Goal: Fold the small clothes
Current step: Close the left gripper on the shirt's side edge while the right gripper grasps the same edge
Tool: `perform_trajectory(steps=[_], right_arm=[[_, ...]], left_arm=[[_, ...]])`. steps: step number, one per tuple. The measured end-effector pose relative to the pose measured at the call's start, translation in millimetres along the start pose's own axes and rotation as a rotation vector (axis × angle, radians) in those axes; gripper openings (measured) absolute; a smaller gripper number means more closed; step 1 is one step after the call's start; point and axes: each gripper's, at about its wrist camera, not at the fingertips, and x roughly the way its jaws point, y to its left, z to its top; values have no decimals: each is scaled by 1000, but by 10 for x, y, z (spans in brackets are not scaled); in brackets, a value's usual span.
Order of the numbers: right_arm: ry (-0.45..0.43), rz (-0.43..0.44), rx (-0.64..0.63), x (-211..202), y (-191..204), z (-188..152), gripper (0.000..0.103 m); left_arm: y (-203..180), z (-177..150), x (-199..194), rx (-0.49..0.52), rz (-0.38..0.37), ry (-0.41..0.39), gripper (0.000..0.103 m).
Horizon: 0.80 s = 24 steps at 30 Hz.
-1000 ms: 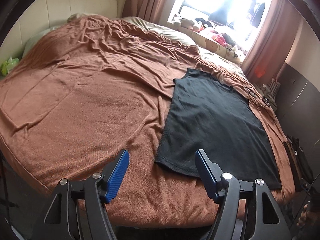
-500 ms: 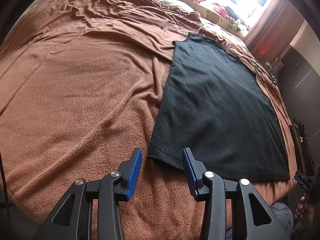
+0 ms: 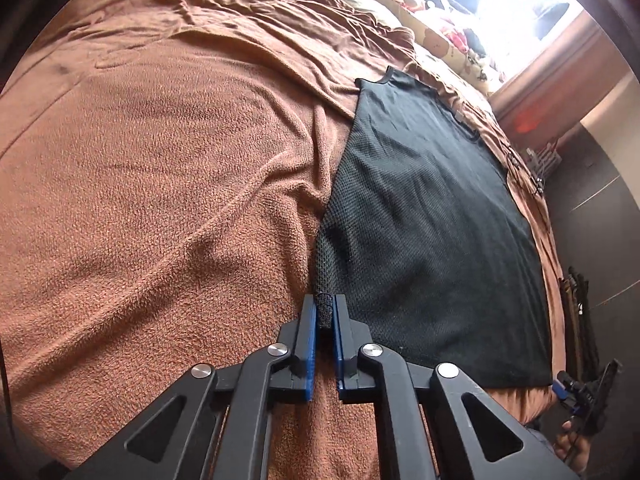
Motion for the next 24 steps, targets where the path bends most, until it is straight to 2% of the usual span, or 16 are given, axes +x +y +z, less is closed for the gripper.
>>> perform_trajectory(steps=[1,4,8,14,24], right_arm=[[7,24,8,14,-5,-3,61],[16,77,19,50,-5,-12,55],[20,122,100,160,-154,-9,55],[6,217,344,193,-504,-15,52],[15,329,474,232,-771,-163,52]], left_arm=[[-3,0,-14,-6,-6,-3,6],[-46,12,-84,1,-25,-31,6],[-102,46,-133,2,-18,-53,5],[-113,84,-141,-10,-13,-67,5],[-93,99,-71,-21,-7,-56,5]])
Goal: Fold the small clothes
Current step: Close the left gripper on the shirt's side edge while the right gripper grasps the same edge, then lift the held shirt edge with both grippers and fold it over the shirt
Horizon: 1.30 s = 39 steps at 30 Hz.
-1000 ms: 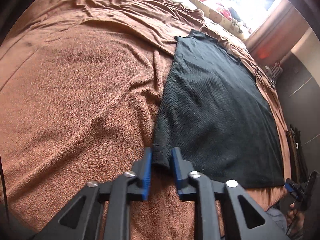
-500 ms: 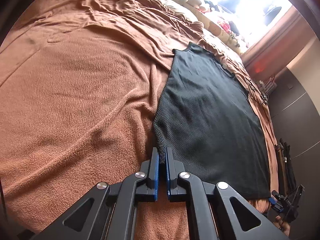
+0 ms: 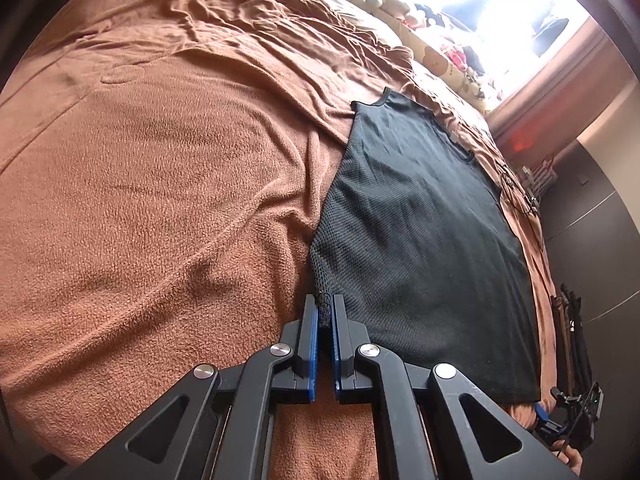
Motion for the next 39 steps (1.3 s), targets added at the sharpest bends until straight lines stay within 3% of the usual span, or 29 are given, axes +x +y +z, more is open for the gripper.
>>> perform_trajectory(steps=[6,11,13,15,17,28,39], right_arm=[[-11,56,32,95,-100,66,52],[-25,52,-20,91,-100,36,48],[-24,45,-35,79,-95,-10,34],[-14,40,-32,100,-78,-28,13],[-19,36,-36,85,-83,-33,6],[-70,25,-148,-241,315,-162,3],[-79,61,-223,-743,396,-435,3]], left_arm=[[17,10,92,-13,9,7,5],[29,3,60,-20,-4,-1,5],[25,-2,36,-22,-7,-3,5],[25,-9,13,-22,-7,-4,5],[26,-10,-13,-23,0,-6,5],[-67,-73,-421,-16,-51,-71,5],[-32,-359,-988,-15,-100,-124,4]])
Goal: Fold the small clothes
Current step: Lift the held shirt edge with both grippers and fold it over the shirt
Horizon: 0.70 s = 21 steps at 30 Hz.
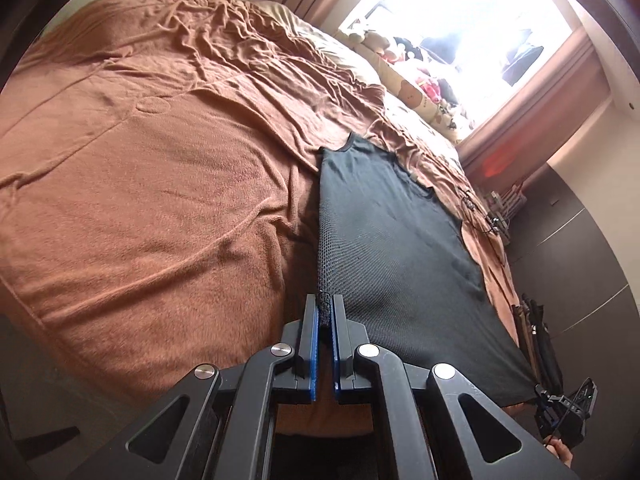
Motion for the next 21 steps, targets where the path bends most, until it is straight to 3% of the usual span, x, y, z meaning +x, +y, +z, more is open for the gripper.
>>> perform_trajectory(steps=[21], right_arm=[[-90,96,-115,-1085,150,-449,2]], left_arm=[[-334,-401,-1328,91,-119,-185,5]])
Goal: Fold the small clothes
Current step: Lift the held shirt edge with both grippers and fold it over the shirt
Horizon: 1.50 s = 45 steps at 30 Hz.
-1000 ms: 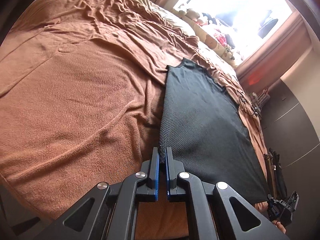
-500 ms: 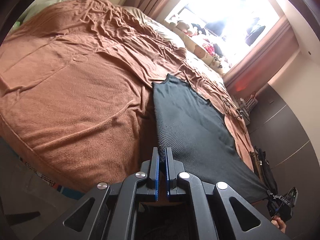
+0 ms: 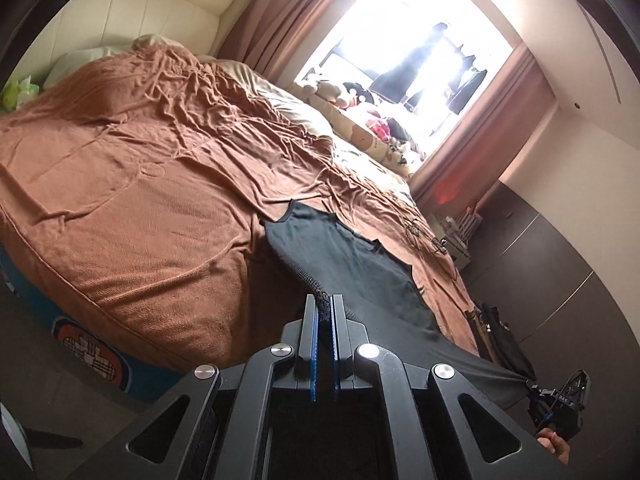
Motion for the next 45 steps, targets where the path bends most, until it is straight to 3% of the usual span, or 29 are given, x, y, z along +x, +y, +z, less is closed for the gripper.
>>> perform_trajectory(steps=[13,22,32,45], right_arm=[[-60,57,-50,-312,191,-31,2],[-80,62,-75,-276,211,90,2],[-32,18,-51,101,157,218,3],[0,-23,-7,923,150,801,3]], left_arm=[[-299,119,-483,39,-65,-95,5],[-391,253,-531,62,-56,-129,5],[-143,265,-51,20,-3,-54,5],[6,695,817,-19,74,21,5]])
